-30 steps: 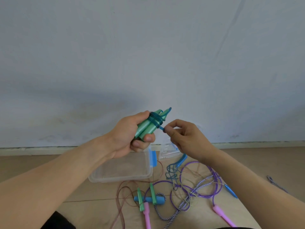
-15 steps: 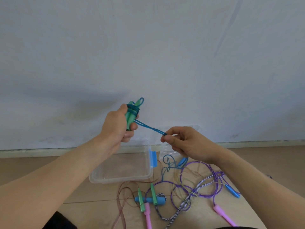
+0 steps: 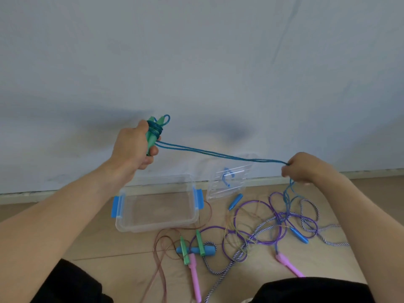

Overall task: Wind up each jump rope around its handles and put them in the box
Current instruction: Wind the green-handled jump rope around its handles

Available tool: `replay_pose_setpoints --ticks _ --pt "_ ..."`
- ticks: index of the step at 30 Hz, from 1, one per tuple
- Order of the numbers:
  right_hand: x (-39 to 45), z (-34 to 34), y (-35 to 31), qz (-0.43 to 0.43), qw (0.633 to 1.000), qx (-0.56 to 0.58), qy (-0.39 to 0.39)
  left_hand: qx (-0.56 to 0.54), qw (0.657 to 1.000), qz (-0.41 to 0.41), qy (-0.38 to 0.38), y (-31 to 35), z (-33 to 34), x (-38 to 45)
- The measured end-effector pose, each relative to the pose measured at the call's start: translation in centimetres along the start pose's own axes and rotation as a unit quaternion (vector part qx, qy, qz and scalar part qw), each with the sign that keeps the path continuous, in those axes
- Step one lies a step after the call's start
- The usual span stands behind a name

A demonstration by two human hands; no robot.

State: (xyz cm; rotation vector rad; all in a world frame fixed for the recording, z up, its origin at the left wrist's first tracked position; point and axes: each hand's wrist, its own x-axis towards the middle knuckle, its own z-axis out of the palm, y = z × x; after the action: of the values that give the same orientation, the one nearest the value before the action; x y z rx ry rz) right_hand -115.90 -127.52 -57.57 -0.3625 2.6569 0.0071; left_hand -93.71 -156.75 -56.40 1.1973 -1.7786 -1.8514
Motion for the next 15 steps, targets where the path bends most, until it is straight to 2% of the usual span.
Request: replay_pose_setpoints --ticks 3,6,8,11,13,15 --pt "0.0 -0.5 0.3 0.027 0.994 0.105 0.013 0.064 0.998 0.004 0.002 -0.3 0.0 -0.1" --pt "0.0 -0.3 1.1 0.024 0.984 0.159 0.074 0.097 0.995 0.003 0.011 -0.3 -0.3 0.0" --pt "0.3 0.1 1.7 0.041 0.989 0.120 0.078 0.118 0.993 -0.018 0.007 -0.5 -0.5 0.1" --pt "-0.7 0.7 1.2 0.050 0.998 0.006 -0.047 0.142 0.989 -0.046 -0.014 -0.9 -0.4 -0.1" --pt "-1.8 1.0 -0.5 -0.001 0.994 -0.071 -0.088 0.145 0.987 -0.046 -0.046 -0.9 0.3 -0.7" --pt "-3.1 1.1 -2.7 -0.092 0.993 -0.044 -0.058 0.149 0.984 -0.045 -0.090 -0.7 1.3 -1.8"
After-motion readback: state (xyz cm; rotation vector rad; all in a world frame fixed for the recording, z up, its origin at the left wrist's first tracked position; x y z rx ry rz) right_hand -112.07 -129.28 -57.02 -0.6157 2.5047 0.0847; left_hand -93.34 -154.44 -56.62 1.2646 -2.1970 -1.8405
